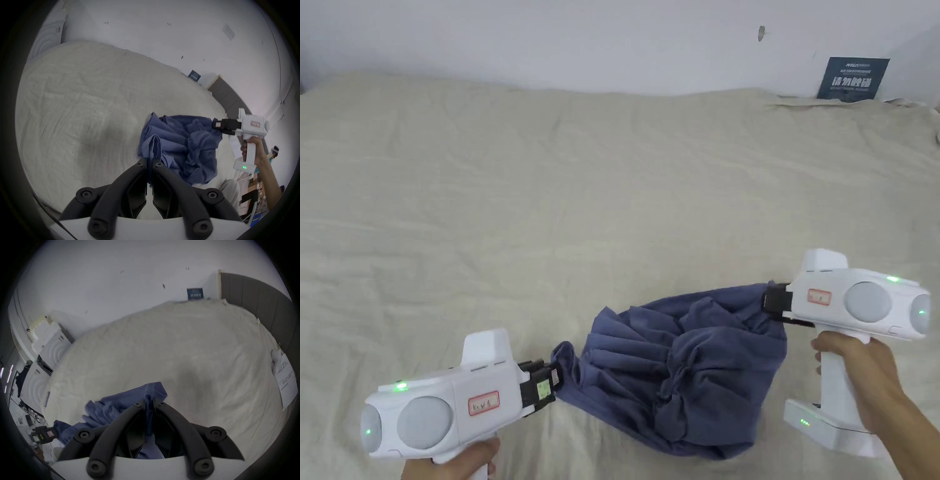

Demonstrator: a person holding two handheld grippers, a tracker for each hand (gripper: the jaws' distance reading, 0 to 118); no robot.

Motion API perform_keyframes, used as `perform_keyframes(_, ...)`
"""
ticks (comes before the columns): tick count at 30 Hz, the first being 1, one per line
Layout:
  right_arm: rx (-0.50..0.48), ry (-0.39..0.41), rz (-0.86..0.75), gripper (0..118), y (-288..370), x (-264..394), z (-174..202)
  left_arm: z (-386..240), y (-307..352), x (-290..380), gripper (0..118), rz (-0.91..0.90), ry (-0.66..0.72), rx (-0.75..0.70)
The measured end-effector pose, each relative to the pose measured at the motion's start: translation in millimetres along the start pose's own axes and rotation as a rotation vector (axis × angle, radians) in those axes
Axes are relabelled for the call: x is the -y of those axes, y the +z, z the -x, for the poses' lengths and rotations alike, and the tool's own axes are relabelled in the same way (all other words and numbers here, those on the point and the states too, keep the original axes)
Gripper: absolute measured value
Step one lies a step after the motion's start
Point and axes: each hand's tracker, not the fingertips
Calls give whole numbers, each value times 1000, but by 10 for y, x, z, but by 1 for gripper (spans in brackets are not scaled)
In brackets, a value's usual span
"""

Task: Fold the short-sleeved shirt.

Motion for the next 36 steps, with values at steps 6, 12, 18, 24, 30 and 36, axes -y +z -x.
perform_keyframes(6, -50, 1, -166, 5, 798, -330, 58, -48, 275, -441, 4, -122, 10, 25)
perform_keyframes(12, -14, 20, -281, 5, 1373, -727, -12, -56, 673, -1108, 4, -277, 22, 26)
perform_keyframes(18, 36, -20, -364, 4, 1716, -1089, -215, -26, 1043, -1788, 4, -392, 20, -33)
perform_keyframes(24, 62, -52, -433, 4, 1908, -1405, -363, -27, 1275, -2262, 4, -475, 55, -34)
perform_keyframes(30, 56, -66, -474, 3, 1903, -1612, -294, -65, 1257, -2588, 4, -500, 33, -70)
perform_keyframes(36, 59, -60, -499, 2, 1795, -1869, -210, -122, 1147, -2922, 4, -514, -11, -113)
